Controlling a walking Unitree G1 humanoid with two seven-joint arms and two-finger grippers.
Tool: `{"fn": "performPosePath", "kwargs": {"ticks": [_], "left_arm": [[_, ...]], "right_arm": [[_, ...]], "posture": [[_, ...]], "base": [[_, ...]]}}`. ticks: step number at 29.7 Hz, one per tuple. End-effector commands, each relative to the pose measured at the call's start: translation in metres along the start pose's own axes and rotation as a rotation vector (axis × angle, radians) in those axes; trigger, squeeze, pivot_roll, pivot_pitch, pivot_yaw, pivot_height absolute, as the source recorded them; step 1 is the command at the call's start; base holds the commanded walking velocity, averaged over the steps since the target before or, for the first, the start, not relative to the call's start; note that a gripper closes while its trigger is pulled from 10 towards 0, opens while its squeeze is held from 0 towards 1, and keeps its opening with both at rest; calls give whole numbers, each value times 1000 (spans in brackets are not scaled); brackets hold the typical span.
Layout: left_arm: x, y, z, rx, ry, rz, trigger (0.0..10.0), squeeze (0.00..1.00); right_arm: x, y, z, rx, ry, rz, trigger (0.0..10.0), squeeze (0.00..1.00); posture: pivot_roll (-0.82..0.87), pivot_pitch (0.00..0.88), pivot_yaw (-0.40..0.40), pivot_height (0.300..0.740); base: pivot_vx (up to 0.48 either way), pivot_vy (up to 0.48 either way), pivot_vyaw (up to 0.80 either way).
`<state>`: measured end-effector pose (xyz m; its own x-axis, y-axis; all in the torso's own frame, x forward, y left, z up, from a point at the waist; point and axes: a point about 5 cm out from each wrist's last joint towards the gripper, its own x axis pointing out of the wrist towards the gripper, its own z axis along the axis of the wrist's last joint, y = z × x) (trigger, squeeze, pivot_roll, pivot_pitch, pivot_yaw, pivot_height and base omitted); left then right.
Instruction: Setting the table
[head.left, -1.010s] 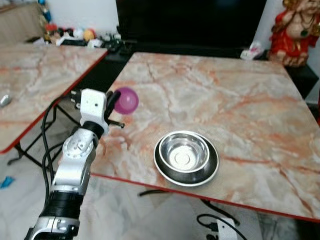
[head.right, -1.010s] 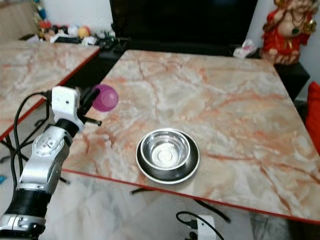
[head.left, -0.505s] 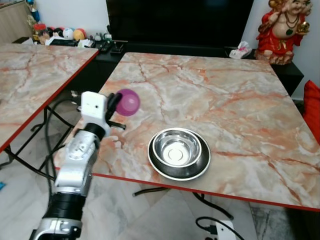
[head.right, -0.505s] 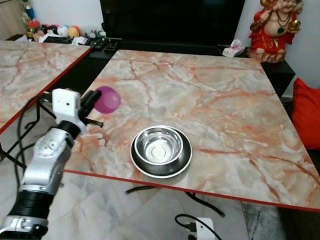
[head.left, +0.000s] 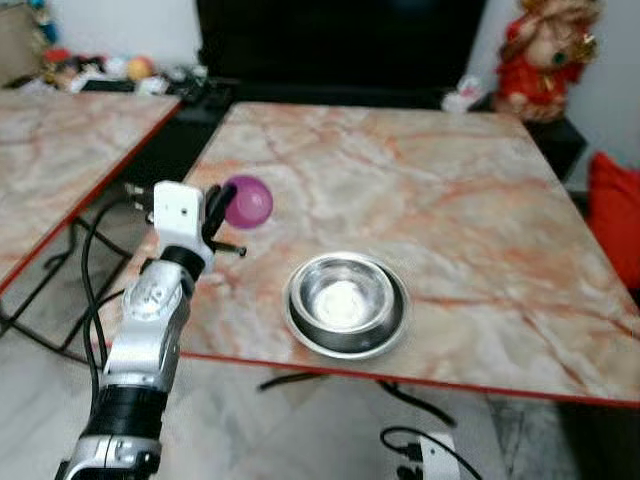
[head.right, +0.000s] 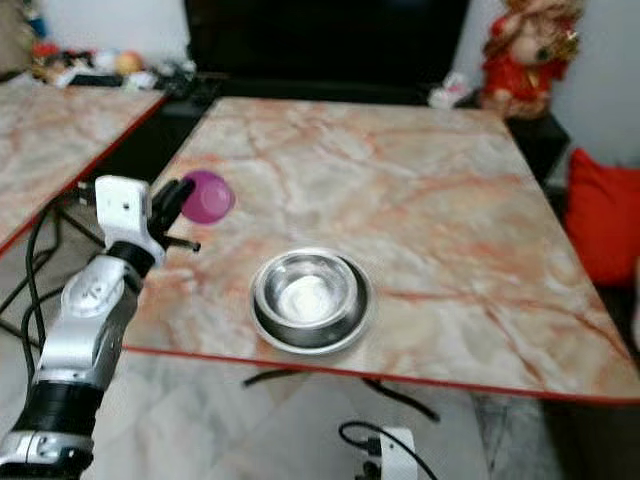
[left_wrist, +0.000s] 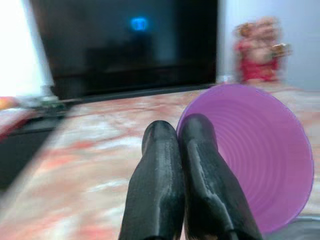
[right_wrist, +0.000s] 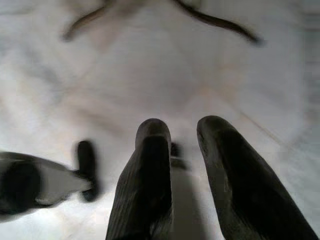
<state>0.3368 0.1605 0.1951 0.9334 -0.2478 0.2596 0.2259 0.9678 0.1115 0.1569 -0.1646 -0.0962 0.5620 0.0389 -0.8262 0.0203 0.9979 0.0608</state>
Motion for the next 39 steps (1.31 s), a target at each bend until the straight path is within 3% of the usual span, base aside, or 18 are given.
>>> {"fn": "performPosePath", "kwargs": {"ticks": [1, 15, 23, 29, 39], "left_arm": [[0, 4, 5, 14, -13, 7, 10000, 0], [1, 17, 7, 8, -2, 63, 10000, 0], [1, 20, 6, -57, 3, 89, 10000, 0], [2, 17, 6, -42, 8, 79, 10000, 0], [2, 16, 6, -49, 9, 78, 10000, 0]], "right_arm": [[0, 0, 1, -3, 1, -6, 10000, 0], [-2, -5, -6, -5, 14, -9, 10000, 0], [-4, -7, -12, -9, 23, -7, 10000, 0], [-1, 7, -9, -14, 22, 8, 10000, 0], [0, 16, -7, -20, 19, 20, 10000, 0]], "posture": [[136, 0, -41, 740], [141, 0, -44, 740], [143, 2, -43, 740], [140, 4, -42, 740], [141, 4, -43, 740]], "base": [[0, -285, 0], [0, -40, 0], [0, 44, 0], [0, 175, 0], [0, 0, 0]]}}
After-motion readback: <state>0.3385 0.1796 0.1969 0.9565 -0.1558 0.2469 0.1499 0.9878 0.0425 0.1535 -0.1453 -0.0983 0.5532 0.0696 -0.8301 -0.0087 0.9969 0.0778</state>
